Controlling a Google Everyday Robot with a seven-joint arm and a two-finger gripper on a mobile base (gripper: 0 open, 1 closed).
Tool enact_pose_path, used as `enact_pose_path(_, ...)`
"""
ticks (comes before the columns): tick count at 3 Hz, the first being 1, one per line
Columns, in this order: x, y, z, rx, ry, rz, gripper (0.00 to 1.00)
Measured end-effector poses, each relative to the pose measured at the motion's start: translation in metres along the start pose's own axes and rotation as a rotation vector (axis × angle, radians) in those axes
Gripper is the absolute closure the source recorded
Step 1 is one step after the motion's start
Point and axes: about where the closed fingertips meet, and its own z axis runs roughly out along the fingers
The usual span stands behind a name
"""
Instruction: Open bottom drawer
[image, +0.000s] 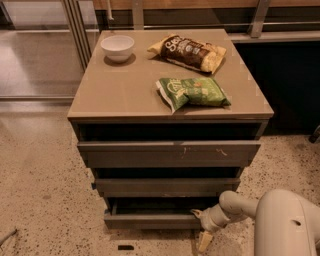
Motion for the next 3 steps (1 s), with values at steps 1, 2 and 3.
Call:
enact_pose_path(1, -0.004, 0.039, -0.021, -0.108, -0.038, 0.04, 0.0)
enact_pose_path(2, -0.008, 0.073, -0.038, -0.213, -0.032, 0.061, 0.0)
enact_pose_path(3, -0.008, 0.073, -0.038, -0.213, -0.032, 0.061, 0.0)
